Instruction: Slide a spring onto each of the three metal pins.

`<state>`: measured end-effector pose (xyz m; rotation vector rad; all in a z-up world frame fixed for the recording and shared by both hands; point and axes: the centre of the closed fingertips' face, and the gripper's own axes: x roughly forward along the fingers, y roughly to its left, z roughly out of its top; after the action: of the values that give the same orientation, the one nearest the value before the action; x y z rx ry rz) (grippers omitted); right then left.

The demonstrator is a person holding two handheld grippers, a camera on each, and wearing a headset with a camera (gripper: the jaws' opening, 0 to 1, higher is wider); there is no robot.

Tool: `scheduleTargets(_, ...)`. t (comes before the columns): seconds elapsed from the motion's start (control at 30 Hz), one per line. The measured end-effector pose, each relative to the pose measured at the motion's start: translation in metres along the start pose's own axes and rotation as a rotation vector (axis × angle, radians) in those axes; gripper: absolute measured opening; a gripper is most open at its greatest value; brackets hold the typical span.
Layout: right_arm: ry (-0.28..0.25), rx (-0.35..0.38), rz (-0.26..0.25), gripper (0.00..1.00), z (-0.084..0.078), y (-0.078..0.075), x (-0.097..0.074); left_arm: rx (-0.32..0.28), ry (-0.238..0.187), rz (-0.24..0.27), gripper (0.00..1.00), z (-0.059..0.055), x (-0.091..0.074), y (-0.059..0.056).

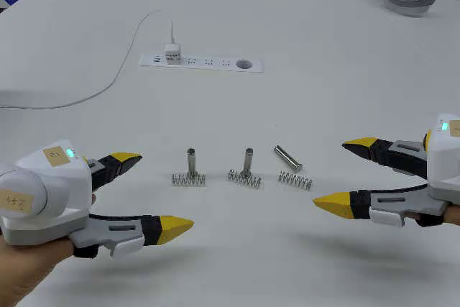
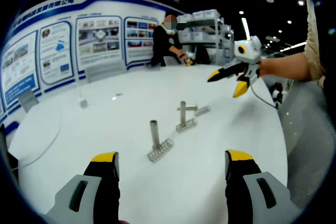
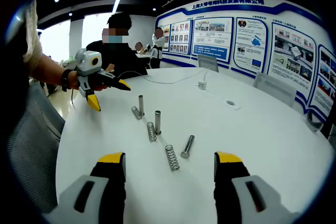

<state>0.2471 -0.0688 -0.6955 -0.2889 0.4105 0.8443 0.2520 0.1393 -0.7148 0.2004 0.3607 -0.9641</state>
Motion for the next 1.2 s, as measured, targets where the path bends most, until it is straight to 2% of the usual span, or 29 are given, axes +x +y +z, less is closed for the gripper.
scheduleTargets(0.83, 0.03, 0.011, 0.008, 0.67, -0.006, -0.0002, 0.0034, -0.012, 0.0, 0.007, 0.84, -0.0012, -0.0012, 0.0021)
scheduleTargets(1.2, 0.046, 0.023, 0.007, 0.63, -0.0059, -0.0039, 0.0046, -0.011, -0.007, 0.006, 0.84, 0.0008, -0.0005, 0.0026)
